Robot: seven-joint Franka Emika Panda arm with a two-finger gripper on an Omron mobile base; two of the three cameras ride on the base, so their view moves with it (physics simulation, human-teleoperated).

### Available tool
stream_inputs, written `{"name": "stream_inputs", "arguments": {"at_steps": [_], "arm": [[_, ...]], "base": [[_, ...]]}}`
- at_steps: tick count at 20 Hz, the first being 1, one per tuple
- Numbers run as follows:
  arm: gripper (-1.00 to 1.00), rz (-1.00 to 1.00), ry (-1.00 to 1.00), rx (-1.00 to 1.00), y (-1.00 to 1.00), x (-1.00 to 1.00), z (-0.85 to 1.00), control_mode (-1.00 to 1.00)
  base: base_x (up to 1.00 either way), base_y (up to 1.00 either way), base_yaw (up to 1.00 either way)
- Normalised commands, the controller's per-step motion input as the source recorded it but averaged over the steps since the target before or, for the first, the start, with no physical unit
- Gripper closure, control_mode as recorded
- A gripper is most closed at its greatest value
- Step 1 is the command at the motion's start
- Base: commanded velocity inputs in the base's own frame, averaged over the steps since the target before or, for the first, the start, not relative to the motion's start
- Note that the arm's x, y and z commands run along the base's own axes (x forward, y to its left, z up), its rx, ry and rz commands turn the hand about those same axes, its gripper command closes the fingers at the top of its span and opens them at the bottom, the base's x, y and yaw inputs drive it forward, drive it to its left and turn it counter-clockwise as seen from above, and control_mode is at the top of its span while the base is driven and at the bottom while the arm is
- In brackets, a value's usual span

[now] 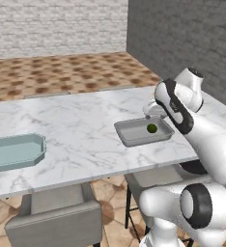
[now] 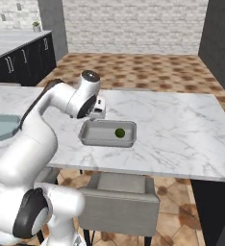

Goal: Place the cold items (mango and lime) from the fridge in one tupperware on the dining counter. Place the warm items (hot dog and kebab skewer) in the stove area in another tupperware.

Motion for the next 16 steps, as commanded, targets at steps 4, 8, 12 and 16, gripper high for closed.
{"name": "stream_inputs", "arguments": {"at_steps": [4,8,12,16], "arm": [[-1.0,-0.45,-0.14,-0.16,0.35,-0.89,0.29,-1.0],[-1.0,-0.37,-0.13,-0.23,0.22,-0.78,0.3,-1.0],[-1.0,-0.06,-0.2,-0.13,0.01,-0.77,0.25,-1.0],[-1.0,0.0,0.01,0.0,0.0,-0.49,0.2,-1.0]], "base": [[0.0,0.0,0.0],[0.0,0.0,0.0],[0.0,0.0,0.0],[0.0,0.0,0.0]]}}
